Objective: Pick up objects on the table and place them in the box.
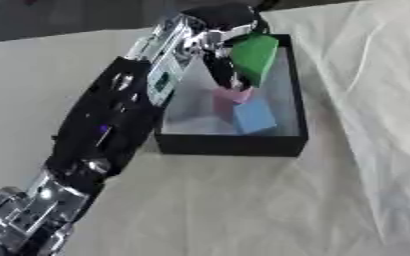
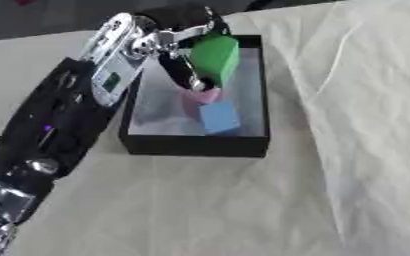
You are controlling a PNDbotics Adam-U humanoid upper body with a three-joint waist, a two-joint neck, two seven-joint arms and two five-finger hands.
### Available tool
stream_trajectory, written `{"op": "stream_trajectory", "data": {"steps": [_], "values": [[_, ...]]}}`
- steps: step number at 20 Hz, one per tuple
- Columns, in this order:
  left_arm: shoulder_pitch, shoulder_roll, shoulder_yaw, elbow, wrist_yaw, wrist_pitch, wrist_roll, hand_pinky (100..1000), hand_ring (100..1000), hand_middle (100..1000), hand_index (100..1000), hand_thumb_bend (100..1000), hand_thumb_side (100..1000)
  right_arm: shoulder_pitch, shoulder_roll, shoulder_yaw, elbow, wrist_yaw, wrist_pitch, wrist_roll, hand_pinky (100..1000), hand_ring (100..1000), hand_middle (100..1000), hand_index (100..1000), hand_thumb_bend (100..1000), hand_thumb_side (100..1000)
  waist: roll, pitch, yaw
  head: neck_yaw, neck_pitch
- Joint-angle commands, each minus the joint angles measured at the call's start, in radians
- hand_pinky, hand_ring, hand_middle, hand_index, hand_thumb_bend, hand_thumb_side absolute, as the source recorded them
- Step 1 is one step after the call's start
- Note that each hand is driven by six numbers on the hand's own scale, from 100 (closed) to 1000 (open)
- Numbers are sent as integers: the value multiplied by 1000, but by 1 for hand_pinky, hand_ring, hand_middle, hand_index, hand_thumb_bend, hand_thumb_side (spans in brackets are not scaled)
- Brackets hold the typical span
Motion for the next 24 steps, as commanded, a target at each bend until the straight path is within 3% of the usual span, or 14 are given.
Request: {"op": "stream_trajectory", "data": {"steps": [1,5,7,9,10,11,12,16,22,23,24], "values": [[-13,18,10,-5,-11,4,8,742,681,606,726,336,100,-9,-19,-8,-15,0,0,-3,934,828,880,887,100,908,-3,-14,2,-2,-9],[-7,17,19,20,-28,17,14,754,705,633,751,366,100,-10,-16,-6,-15,-1,0,1,935,828,880,887,100,908,-7,-12,1,-4,-12],[-4,16,24,37,-38,19,9,786,747,689,796,428,100,-8,-17,-7,-15,0,-1,2,935,828,881,887,100,908,-10,-11,0,-3,-14],[0,15,29,49,-38,16,10,838,797,758,855,505,229,-6,-18,-8,-15,0,-2,1,935,828,881,887,100,908,-12,-10,0,-3,-17],[1,15,31,54,-38,15,12,867,826,795,889,581,342,-5,-18,-8,-15,0,-2,1,935,828,881,887,100,909,-13,-10,-1,-4,-16],[2,16,34,58,-39,13,15,873,832,801,896,611,378,-5,-18,-8,-14,0,-2,1,935,828,881,887,100,909,-13,-9,-1,-4,-15],[3,17,35,61,-40,12,18,890,845,813,907,716,468,-4,-18,-8,-14,0,-2,1,935,828,881,887,100,908,-14,-10,-1,-5,-14],[7,26,43,64,-49,9,27,909,861,825,919,874,609,-3,-18,-9,-14,-1,-2,1,935,828,881,887,100,914,-14,-12,1,-5,-11],[14,49,56,43,-20,4,44,942,891,864,984,923,624,1,-21,-11,-14,-5,-4,0,935,827,881,887,100,906,-16,-17,5,-20,19],[14,55,59,38,-8,1,42,943,891,865,993,903,609,2,-22,-11,-14,-6,-4,0,935,827,881,887,100,906,-17,-18,6,-26,23],[14,62,65,34,9,-2,38,944,890,868,1000,815,542,2,-23,-12,-15,-6,-4,0,935,827,880,887,100,905,-17,-18,7,-31,24]]}}
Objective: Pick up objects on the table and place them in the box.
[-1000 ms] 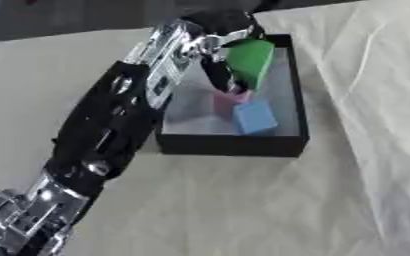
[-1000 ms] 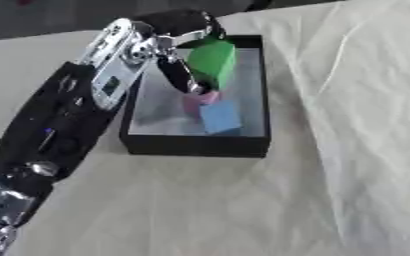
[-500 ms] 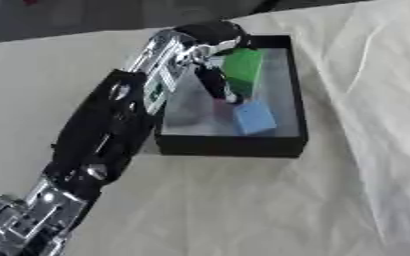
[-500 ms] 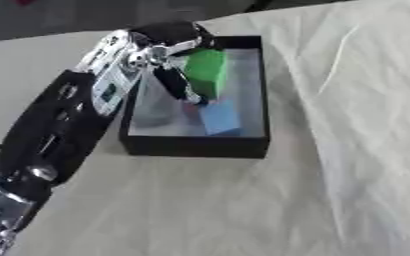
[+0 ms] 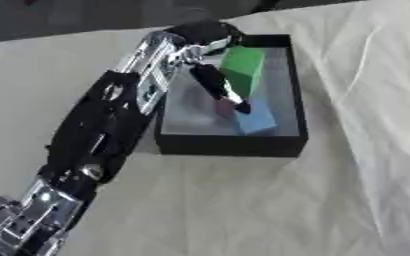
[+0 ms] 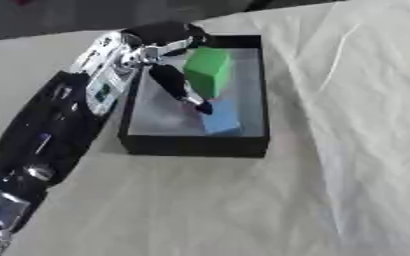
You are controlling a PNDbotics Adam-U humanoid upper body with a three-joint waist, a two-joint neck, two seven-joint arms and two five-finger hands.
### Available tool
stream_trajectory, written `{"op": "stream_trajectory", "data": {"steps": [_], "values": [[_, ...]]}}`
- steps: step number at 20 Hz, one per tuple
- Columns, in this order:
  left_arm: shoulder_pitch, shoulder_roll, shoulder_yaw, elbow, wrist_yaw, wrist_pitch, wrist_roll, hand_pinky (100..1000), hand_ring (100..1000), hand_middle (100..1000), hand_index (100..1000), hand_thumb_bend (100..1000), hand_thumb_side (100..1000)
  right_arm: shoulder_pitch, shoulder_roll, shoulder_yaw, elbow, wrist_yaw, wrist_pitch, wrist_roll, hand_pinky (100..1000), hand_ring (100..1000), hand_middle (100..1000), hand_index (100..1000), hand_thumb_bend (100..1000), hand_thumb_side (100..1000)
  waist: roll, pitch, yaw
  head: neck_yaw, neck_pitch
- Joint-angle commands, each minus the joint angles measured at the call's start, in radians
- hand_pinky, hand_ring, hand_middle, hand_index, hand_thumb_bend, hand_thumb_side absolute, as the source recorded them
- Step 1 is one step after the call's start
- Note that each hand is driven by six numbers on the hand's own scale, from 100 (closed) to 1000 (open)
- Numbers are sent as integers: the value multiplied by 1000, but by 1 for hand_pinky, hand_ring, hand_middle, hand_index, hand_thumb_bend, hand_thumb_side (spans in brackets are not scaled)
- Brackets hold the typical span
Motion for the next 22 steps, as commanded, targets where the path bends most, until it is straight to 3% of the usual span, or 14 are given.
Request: {"op": "stream_trajectory", "data": {"steps": [1,4,6,8,13,15,17,22], "values": [[-16,39,26,-31,56,-9,-7,949,893,876,1000,766,494,-7,-23,-12,-15,-6,-4,-1,935,826,880,887,100,904,-17,-18,2,-16,11],[-18,59,41,-24,155,-12,-54,951,889,876,1000,531,100,-6,-25,-13,-17,-8,-5,-2,935,826,880,887,100,905,-18,-19,7,-23,12],[-21,78,49,-37,205,-3,-71,943,880,864,1000,534,174,-4,-26,-13,-17,-9,-5,-2,935,826,880,887,100,904,-19,-19,10,-27,12],[-20,93,55,-60,260,9,-66,935,870,857,1000,613,405,-2,-26,-14,-17,-8,-6,-2,935,826,880,887,100,904,-20,-18,14,-30,12],[-18,121,57,-113,337,40,-45,923,860,844,1000,705,571,0,-29,-14,-18,-9,-8,-2,935,826,881,887,100,902,-25,-18,22,-33,12],[-18,138,70,-148,347,60,-6,906,843,826,985,657,623,1,-30,-15,-21,-8,-9,-1,935,826,881,887,100,899,-27,-19,25,-36,12],[-15,170,83,-208,386,81,51,897,826,811,974,529,608,7,-33,-18,-26,-8,-11,-3,935,827,881,887,100,896,-27,-21,34,-44,12],[38,310,135,-432,662,162,277,852,788,790,930,216,538,30,-45,-32,-44,-10,-20,-16,935,828,882,887,100,887,-31,-25,71,-69,12]]}}
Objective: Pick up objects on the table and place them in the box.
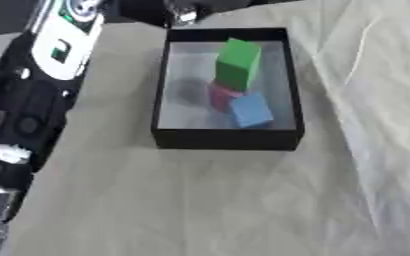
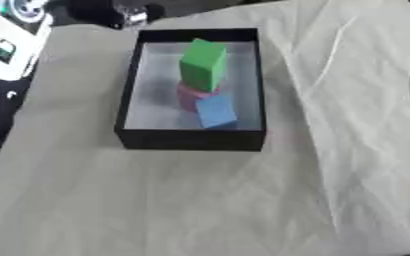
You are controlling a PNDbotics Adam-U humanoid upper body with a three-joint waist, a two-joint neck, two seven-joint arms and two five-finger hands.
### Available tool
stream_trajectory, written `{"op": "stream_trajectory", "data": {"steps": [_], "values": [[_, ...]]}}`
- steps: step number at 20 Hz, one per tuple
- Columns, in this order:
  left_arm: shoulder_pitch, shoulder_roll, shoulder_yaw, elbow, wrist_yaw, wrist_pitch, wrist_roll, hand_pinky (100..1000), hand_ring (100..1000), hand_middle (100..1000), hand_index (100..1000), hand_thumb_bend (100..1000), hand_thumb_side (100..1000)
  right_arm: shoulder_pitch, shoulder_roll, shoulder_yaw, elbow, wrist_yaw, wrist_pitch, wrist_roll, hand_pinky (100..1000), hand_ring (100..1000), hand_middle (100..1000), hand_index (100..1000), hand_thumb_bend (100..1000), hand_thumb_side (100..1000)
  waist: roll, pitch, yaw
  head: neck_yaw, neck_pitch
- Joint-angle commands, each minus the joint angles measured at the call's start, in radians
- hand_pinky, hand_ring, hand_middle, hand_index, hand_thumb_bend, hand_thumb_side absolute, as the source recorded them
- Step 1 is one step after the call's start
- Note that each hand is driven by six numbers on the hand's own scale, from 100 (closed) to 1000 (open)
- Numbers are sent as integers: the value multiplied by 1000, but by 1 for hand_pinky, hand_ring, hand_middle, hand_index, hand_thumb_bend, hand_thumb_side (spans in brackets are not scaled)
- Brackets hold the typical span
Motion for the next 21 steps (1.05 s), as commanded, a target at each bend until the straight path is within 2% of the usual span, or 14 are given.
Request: {"op": "stream_trajectory", "data": {"steps": [1,4,6,9,15,20,21], "values": [[23,125,45,-162,200,47,158,844,785,790,924,186,528,-2,-43,-19,-35,-2,-9,-8,934,829,882,888,100,884,-24,-26,14,-15,6],[113,225,80,-308,404,62,326,831,775,791,923,144,508,9,-49,-27,-58,-2,-18,-17,934,831,884,888,100,874,-28,-30,39,-27,6],[179,270,100,-385,520,53,417,831,775,793,929,184,539,13,-51,-31,-73,-3,-24,-23,932,833,887,891,100,856,-31,-31,53,-30,6],[311,332,139,-482,640,22,538,831,777,793,929,237,517,17,-53,-34,-103,-4,-35,-30,932,837,900,895,100,842,-38,-35,70,-30,6],[500,348,198,-587,670,-8,670,829,777,797,937,319,496,22,-50,-33,-157,-11,-55,-37,936,849,926,906,100,792,-52,-39,79,-3,6],[534,344,207,-608,665,-8,698,829,777,797,937,319,496,25,-49,-32,-170,-11,-56,-42,936,849,926,906,100,792,-55,-41,79,3,6],[538,341,210,-606,666,-6,701,813,768,794,935,311,517,25,-50,-34,-174,-10,-57,-43,937,857,934,918,100,768,-58,-40,82,9,6]]}}
